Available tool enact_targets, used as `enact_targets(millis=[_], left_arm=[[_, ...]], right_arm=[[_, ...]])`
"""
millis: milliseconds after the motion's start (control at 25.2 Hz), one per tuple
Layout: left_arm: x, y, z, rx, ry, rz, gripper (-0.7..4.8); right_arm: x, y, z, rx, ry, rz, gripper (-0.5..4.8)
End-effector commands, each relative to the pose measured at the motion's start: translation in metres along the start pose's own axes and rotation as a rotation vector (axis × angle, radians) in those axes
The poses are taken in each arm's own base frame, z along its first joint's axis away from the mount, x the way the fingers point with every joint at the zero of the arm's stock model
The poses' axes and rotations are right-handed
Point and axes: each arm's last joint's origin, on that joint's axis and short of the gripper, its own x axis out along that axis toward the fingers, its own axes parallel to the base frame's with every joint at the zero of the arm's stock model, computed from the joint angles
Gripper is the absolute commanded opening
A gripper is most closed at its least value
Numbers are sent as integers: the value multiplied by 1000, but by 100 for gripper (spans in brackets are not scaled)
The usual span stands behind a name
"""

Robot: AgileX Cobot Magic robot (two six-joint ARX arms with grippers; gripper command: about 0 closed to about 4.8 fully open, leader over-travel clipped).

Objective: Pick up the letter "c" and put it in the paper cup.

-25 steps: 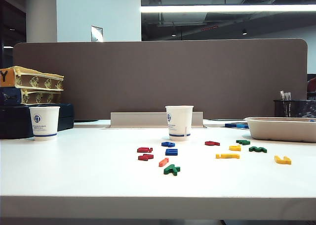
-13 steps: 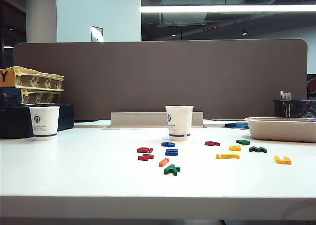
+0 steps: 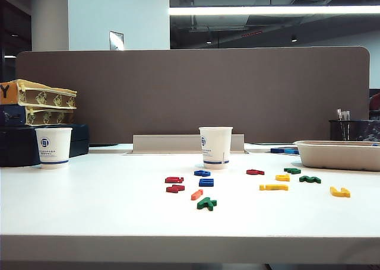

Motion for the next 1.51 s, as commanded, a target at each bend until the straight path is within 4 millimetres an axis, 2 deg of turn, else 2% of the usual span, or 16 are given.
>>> enact_targets(millis=[40, 1110, 1507], left_arm=[[0, 1, 3, -15, -24, 6, -6], [0, -2, 3, -12, -21, -73, -5], [-11, 2, 3, -19, -45, -91, -6]], right_arm=[[0, 0, 1, 12, -14, 0, 0], [0, 0, 1, 12, -14, -1, 0], [0, 0, 1, 12, -14, -1, 0]])
